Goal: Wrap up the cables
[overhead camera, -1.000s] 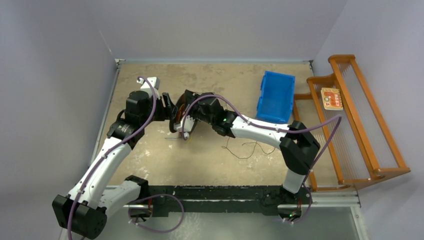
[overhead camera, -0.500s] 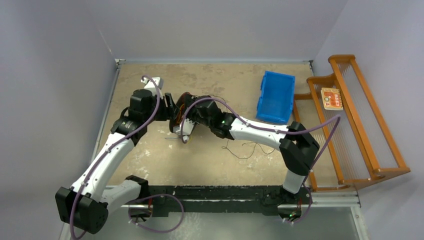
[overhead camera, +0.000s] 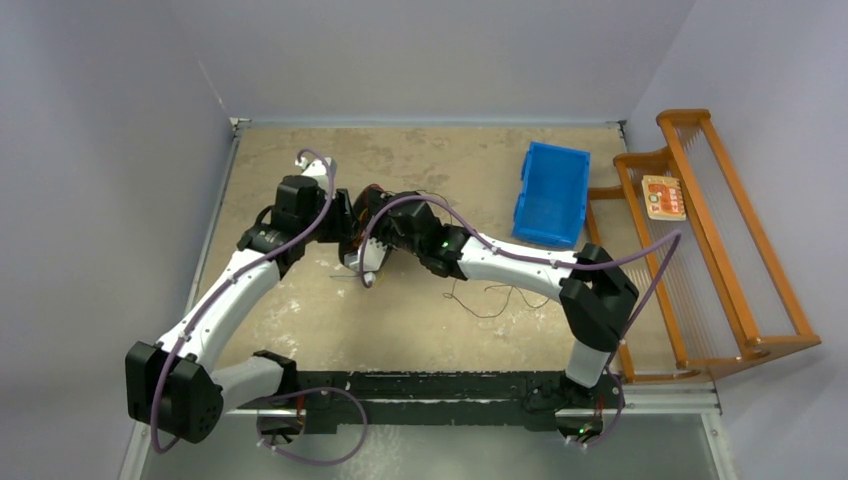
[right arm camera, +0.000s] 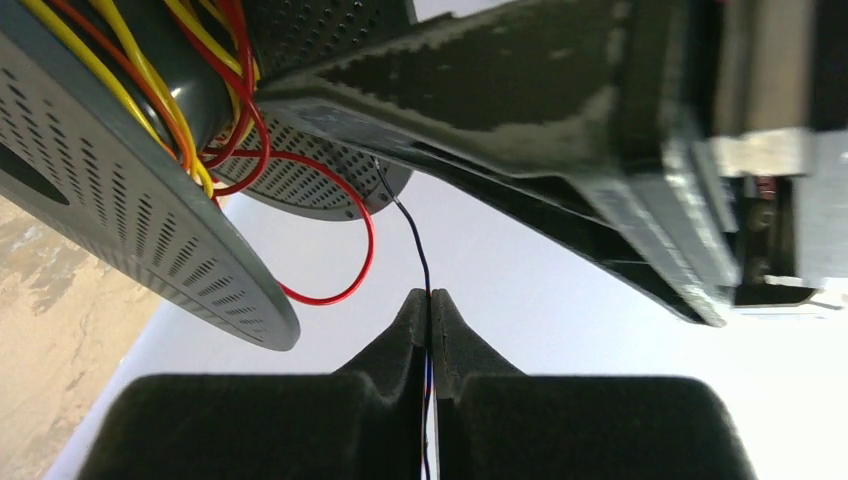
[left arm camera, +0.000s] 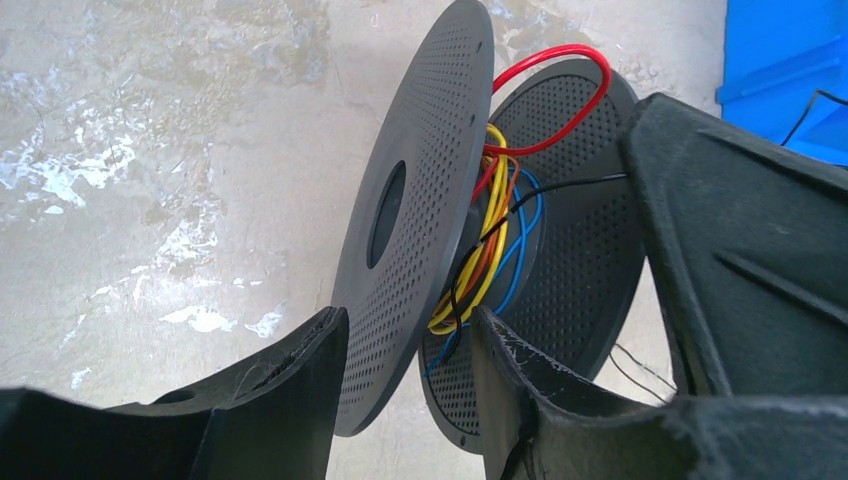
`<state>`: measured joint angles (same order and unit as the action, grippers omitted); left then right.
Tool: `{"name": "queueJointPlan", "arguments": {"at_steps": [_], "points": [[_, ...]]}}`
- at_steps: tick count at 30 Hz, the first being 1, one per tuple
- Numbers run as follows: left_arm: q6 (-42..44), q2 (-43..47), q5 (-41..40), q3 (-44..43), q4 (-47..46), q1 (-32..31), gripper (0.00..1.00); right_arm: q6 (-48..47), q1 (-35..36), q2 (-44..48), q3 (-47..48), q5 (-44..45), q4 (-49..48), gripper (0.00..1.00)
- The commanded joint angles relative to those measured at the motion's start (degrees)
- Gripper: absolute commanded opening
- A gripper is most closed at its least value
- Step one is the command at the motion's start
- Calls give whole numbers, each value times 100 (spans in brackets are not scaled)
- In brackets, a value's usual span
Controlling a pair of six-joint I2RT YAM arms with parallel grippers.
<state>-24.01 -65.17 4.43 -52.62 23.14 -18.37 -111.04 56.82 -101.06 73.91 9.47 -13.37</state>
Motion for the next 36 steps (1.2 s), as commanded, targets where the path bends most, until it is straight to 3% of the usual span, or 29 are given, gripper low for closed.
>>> {"name": "queueJointPlan", "arguments": {"at_steps": [1,7,19,28,36], "points": [[-6,-93,-24,-231,-314,62,46,-124,65,62,260,-33,138,0],[37,-193,-39,-312,-266,63,39,-107,145,-31,247,-27,122,0],[61,-75,-89,-291,-246,64,37,-129,155,-166,280,141,283,0],[72,-145,-126,-294,-221,63,26,-92,180,-209,292,127,287,0],[72,-187,-126,-302,-230,67,27,17,265,-248,404,59,324,0]]}}
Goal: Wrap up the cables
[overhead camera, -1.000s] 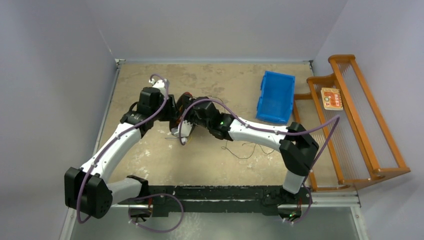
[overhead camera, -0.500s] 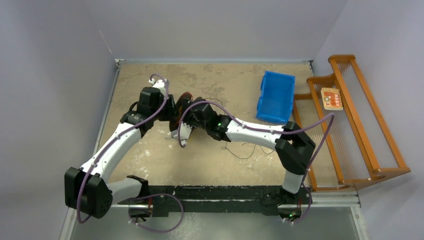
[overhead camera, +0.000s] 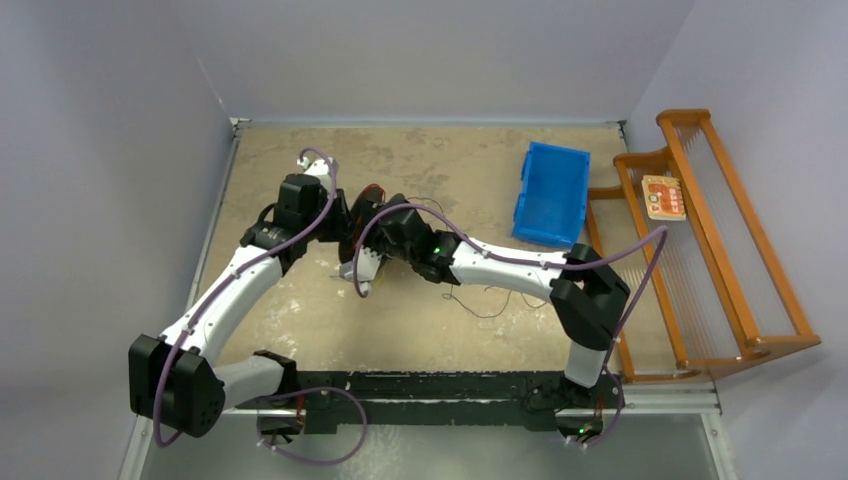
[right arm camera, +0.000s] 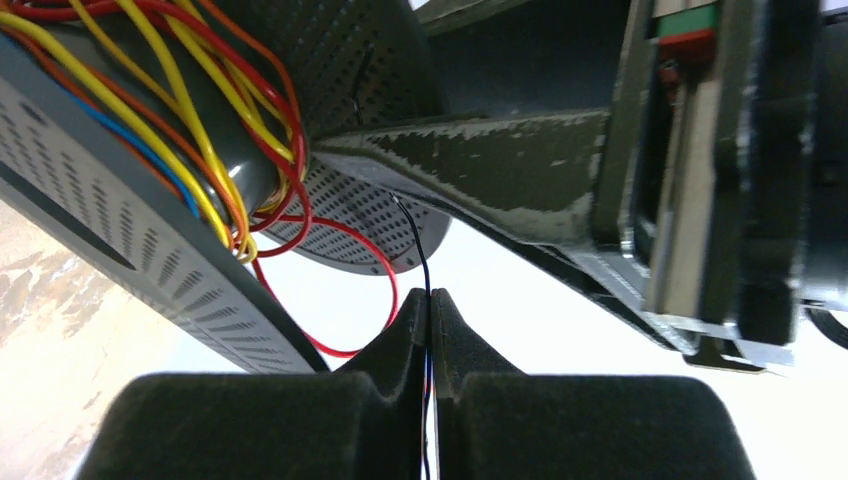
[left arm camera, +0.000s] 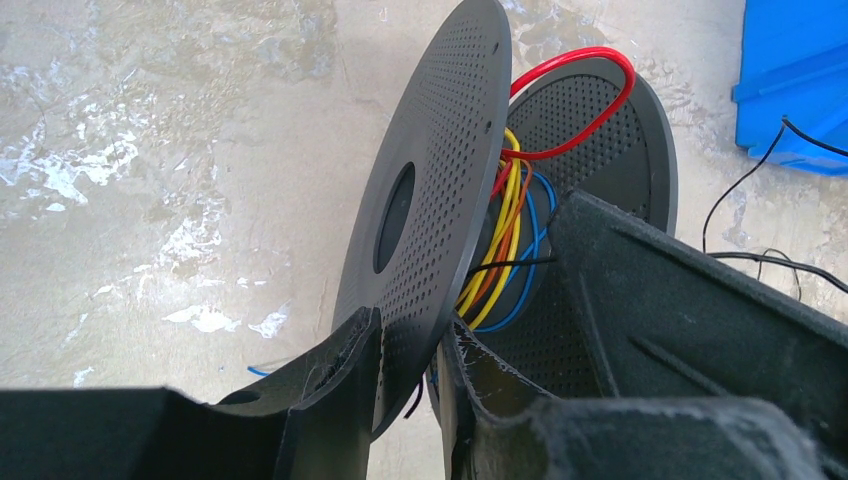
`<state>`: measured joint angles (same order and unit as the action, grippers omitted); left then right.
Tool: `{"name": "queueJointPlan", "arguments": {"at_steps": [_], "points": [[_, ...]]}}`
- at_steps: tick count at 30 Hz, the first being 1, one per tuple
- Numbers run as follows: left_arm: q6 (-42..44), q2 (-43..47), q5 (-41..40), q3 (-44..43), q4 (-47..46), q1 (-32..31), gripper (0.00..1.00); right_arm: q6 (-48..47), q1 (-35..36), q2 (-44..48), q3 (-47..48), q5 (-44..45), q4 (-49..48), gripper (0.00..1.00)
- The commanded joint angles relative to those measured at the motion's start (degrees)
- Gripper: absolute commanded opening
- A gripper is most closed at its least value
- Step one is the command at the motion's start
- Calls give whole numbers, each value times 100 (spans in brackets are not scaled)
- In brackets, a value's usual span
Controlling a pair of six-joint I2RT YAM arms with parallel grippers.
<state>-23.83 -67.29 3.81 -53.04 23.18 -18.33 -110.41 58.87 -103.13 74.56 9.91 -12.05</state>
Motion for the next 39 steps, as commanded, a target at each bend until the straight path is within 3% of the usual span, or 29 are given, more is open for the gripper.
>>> {"name": "queueJointPlan", "arguments": {"at_steps": [1,7,15,26,34,39], "points": [[54,24,-65,-260,-235,61,27,-45,62,-33,344,11,194,0],[57,28,-74,-260,-226,72,25,-24,81,-15,323,52,225,0],[63,14,-50,-252,-225,75,0,-16,84,-31,282,70,239,0],[128,85,-52,-225,-226,71,0,142,104,-21,287,118,133,0],[216,239,30,-117,-252,58,0,821,107,67,409,103,-24,27],[222,321,-31,-82,-225,45,0,1392,97,418,252,0,-65,36]]}}
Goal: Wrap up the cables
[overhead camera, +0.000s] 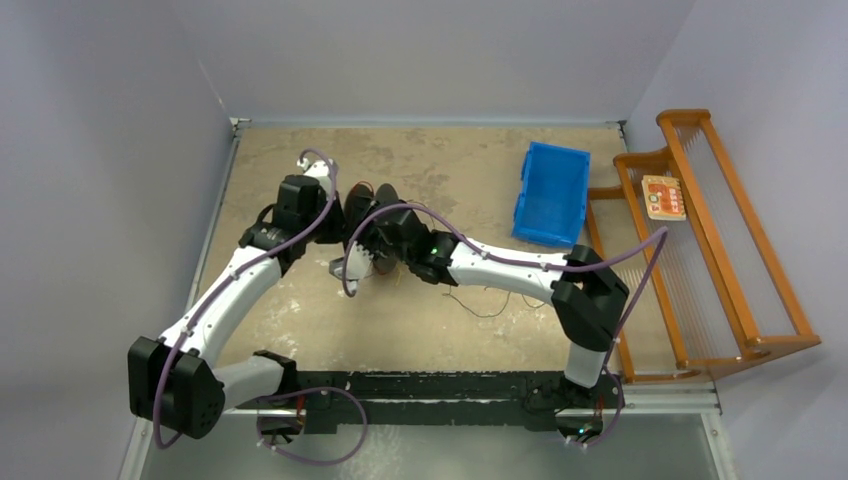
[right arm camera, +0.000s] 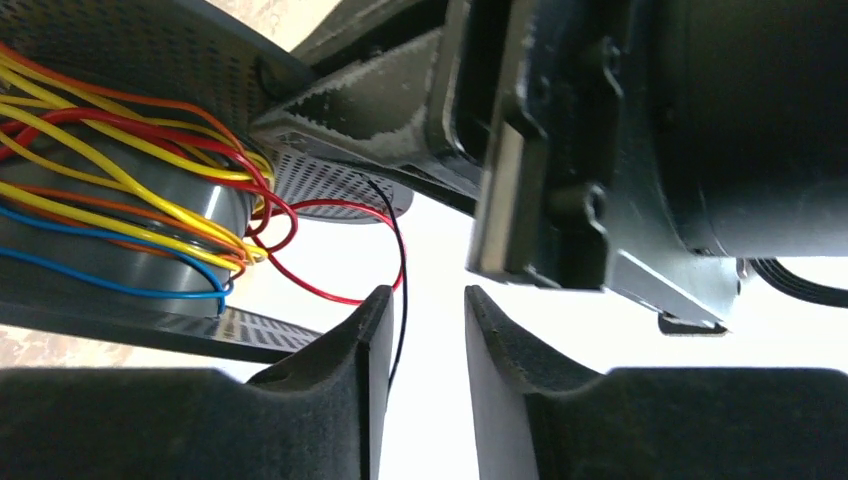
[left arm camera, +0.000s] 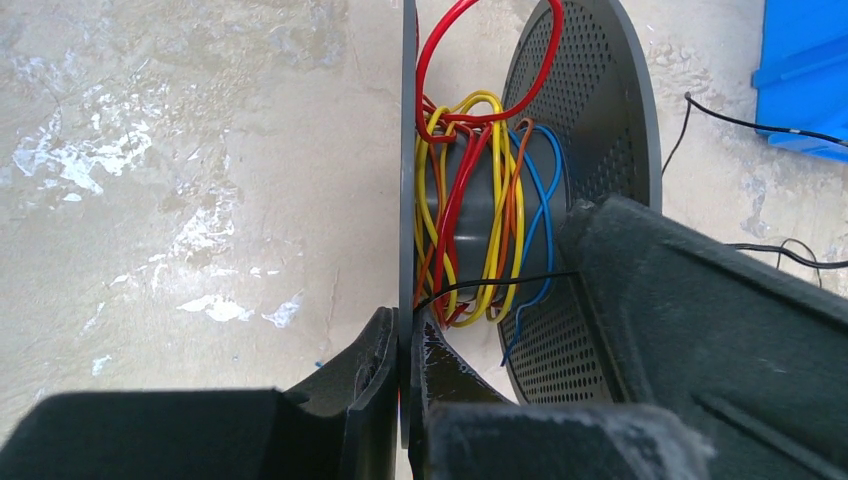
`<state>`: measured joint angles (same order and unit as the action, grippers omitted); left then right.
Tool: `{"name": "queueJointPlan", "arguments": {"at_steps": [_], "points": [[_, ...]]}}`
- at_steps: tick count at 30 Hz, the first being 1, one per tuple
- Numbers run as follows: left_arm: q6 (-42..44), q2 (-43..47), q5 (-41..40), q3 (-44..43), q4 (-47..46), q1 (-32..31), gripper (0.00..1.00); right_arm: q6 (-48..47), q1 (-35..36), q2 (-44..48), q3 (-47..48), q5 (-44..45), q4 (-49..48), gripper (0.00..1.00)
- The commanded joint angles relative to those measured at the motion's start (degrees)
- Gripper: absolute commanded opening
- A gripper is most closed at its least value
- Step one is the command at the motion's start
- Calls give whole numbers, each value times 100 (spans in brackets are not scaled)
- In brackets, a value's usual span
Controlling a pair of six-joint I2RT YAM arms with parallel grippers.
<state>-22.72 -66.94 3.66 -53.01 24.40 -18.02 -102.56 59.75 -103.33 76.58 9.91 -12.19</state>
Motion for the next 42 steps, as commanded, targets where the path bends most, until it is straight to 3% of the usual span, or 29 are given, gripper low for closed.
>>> {"name": "queueJointPlan", "arguments": {"at_steps": [1,4,14,24,33,38,42], "points": [[110,306,-37,-90,-343,14,0,777,10,535,18,-47,-3,37],[119,317,-82,-114,-309,17,0,1239,3,945,-225,-64,86,39],[119,389,-112,-189,-218,-11,0,4036,-54,2711,-1217,-174,378,48],[92,429,-63,-248,-98,-35,0,8342,-347,3703,-1680,-26,978,56],[92,473,-77,-400,98,-77,0,10986,-646,3734,-2524,245,1207,67],[116,483,-196,-469,239,-96,0,12043,-1037,3331,-2559,67,1749,66],[119,453,-226,-566,329,-116,0,12617,-1038,3154,-2780,-407,1603,66]]}}
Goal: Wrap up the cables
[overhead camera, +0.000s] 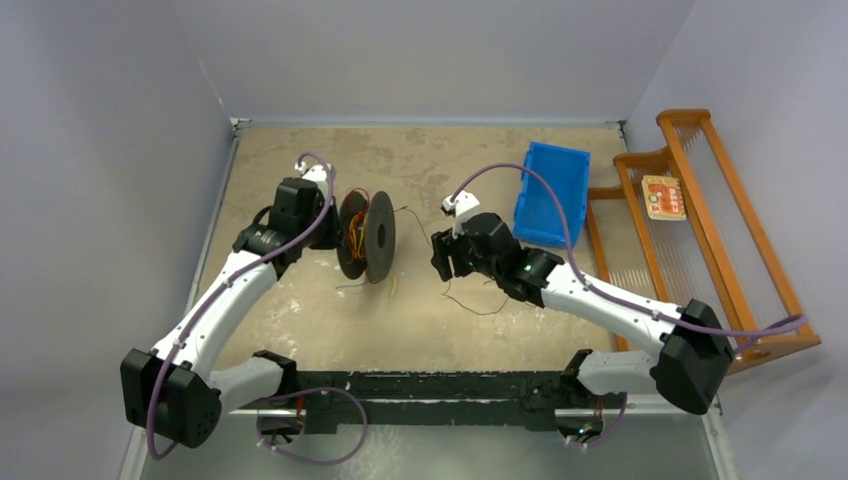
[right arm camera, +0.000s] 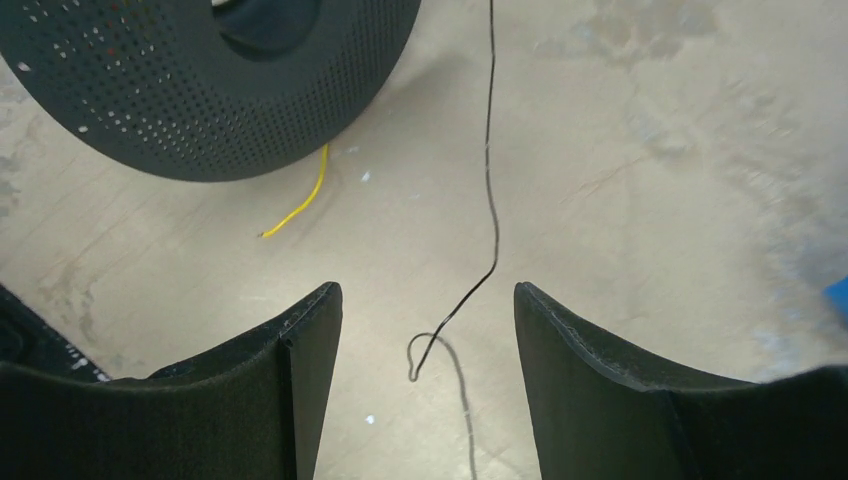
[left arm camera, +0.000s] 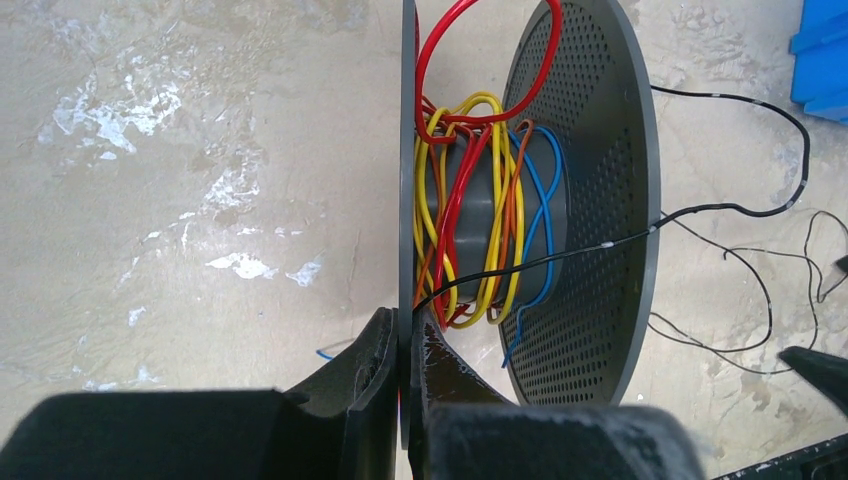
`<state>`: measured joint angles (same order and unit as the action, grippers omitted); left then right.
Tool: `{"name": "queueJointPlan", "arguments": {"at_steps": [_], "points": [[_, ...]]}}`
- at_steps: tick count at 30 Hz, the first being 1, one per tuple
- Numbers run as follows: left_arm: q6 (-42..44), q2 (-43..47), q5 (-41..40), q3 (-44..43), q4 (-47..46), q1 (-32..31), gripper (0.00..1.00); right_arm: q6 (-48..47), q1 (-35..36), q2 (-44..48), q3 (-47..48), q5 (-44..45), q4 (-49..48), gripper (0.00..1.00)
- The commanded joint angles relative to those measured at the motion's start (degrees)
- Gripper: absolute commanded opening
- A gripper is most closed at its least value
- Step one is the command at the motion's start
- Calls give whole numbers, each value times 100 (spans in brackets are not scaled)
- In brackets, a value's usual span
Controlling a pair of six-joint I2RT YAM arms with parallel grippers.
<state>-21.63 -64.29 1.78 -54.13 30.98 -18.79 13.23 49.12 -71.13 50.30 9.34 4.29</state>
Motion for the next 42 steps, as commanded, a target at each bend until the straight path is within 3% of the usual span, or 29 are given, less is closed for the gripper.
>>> {"name": "queueJointPlan", "arguments": {"at_steps": [1,11,15,20,25,31,36,42], "points": [[17,203,-78,-464,-313,-46,0,1119,19,-101,-205,-414,-111,65],[38,181,-168,-653,-103,-59,0,1351,18,-611,-283,-162,-72,58],[71,163,-178,-717,11,-79,0,1285,10,-689,-227,-1,-111,40],[79,201,-144,-784,167,-112,0,1001,-25,-695,8,459,-11,0],[121,227,-67,-876,397,-158,0,528,-74,-466,451,1350,298,0],[166,359,79,-990,628,-201,0,-139,-692,-15,804,2105,264,0],[249,482,339,-1095,722,-207,0,-596,-1320,205,828,2290,-117,0],[486,554,958,-1278,877,-204,0,-424,-1791,47,850,2329,-407,0]]}}
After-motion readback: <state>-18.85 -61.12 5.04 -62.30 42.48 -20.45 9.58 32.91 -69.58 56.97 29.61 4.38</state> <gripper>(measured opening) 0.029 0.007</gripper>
